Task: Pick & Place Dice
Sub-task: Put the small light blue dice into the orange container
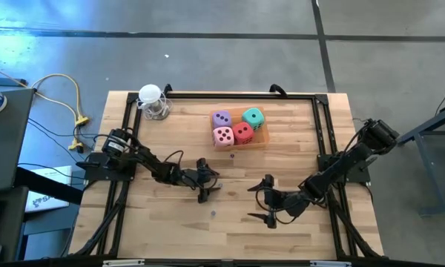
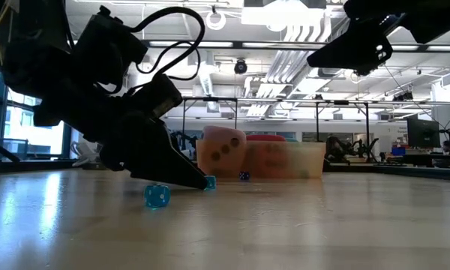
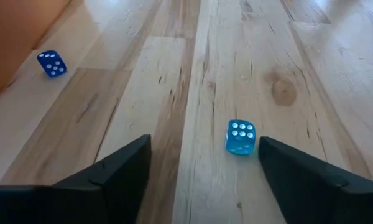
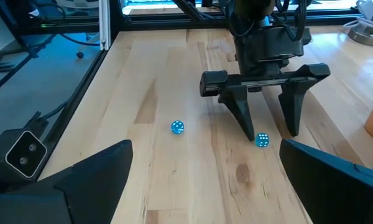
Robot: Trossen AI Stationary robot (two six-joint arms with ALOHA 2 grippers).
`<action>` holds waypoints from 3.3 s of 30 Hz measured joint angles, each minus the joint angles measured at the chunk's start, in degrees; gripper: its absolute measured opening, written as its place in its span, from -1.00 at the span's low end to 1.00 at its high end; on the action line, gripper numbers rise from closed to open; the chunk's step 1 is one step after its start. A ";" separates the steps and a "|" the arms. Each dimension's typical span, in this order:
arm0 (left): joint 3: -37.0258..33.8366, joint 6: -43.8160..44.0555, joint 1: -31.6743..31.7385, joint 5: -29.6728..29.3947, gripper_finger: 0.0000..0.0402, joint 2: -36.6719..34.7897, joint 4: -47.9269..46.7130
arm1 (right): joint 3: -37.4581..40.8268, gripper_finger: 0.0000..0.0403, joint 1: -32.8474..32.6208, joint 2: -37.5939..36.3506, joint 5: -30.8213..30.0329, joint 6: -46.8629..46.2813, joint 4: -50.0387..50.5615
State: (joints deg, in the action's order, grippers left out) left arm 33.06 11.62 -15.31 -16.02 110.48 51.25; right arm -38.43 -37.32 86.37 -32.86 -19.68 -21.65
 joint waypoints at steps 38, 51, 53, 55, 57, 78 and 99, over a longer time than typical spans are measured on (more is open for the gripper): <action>0.09 2.12 -0.20 0.40 0.22 4.42 6.57 | 0.01 0.98 1.50 0.00 0.26 -0.13 0.52; 0.09 1.79 -0.20 0.50 -0.11 4.44 5.91 | 0.00 0.98 1.49 0.00 0.28 -0.18 0.90; 0.09 1.84 -0.35 0.40 -0.26 4.46 5.78 | 0.01 0.98 1.49 0.00 0.28 -0.18 0.90; 0.13 2.05 -0.44 0.34 -0.41 4.48 5.68 | 0.02 0.98 1.49 0.00 0.28 -0.18 0.90; 0.17 2.73 -0.44 0.36 -0.57 4.48 5.24 | 0.02 0.98 1.49 0.00 0.28 -0.18 0.90; 0.45 -12.87 -6.34 -6.81 -0.79 -7.50 2.48 | 0.02 0.98 7.86 0.00 0.75 -26.37 -0.07; 8.52 -23.25 -9.35 -14.37 -0.76 -10.14 -1.44 | 0.00 0.98 13.70 11.43 8.48 -24.96 -24.24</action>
State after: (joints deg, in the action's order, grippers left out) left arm 41.58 -11.63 -24.67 -30.39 100.33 49.81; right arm -38.44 -23.62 97.80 -24.38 -44.64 -45.89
